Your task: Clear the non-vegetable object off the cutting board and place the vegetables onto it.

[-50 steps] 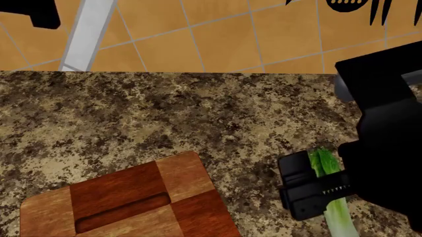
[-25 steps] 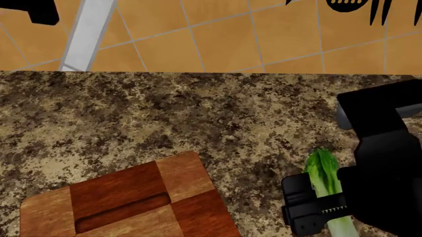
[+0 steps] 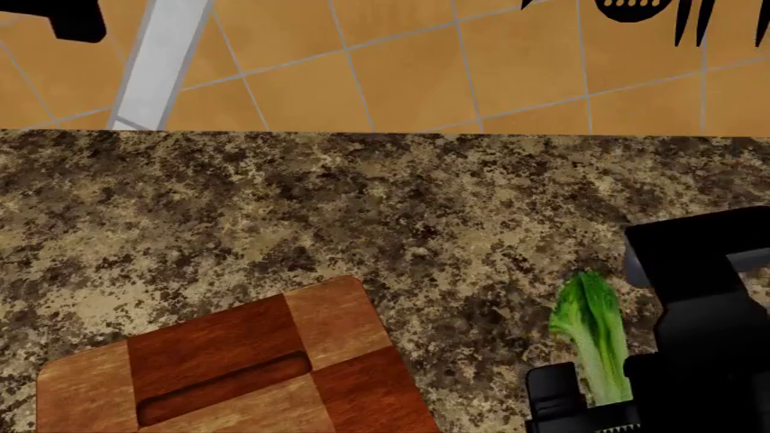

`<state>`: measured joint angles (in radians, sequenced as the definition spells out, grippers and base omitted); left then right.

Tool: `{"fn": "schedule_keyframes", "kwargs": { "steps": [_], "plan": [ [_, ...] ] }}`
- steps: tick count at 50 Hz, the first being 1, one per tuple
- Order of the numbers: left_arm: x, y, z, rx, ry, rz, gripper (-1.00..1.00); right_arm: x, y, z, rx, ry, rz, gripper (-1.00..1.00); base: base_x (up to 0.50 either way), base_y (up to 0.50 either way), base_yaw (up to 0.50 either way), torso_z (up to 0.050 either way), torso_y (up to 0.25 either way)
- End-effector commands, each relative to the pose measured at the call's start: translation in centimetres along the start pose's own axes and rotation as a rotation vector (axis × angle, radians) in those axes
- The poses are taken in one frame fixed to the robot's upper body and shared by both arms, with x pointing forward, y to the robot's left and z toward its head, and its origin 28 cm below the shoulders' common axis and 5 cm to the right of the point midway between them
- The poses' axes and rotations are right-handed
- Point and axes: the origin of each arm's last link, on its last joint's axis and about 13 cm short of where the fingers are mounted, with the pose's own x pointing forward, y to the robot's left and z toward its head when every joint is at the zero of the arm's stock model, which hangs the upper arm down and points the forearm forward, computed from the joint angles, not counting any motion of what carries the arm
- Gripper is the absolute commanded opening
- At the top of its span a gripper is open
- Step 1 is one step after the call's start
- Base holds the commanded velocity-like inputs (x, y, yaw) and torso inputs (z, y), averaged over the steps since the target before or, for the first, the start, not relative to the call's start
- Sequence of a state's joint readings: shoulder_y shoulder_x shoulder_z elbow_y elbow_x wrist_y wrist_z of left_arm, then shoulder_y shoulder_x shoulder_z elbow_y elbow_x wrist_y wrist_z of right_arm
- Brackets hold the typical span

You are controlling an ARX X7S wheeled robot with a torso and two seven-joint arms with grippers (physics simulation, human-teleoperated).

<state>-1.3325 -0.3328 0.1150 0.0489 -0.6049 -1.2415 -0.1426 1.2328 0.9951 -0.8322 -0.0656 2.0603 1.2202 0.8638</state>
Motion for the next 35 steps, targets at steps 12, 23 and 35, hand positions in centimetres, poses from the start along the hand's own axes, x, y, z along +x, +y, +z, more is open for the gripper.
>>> {"fn": "schedule_keyframes", "kwargs": {
  "steps": [12,23,35],
  "plan": [
    [-0.2,0.2,0.0,-0.007,-0.004,0.006,1.00,0.5,0.0,-1.5,0.008,0.051,0.003,-1.00,0.00,0.00,0.00,0.000,0.000],
    [-0.3,0.2,0.2,-0.013,-0.008,0.006,1.00,-1.8,0.5,0.5,-0.036,-0.002,0.002,-1.00,0.00,0.00,0.00,0.000,0.000],
    [-0.5,0.3,0.4,-0.014,-0.014,0.007,1.00,-4.1,2.4,2.6,-0.144,-0.067,0.059,-1.00,0.00,0.00,0.00,0.000,0.000]
  ]
}}
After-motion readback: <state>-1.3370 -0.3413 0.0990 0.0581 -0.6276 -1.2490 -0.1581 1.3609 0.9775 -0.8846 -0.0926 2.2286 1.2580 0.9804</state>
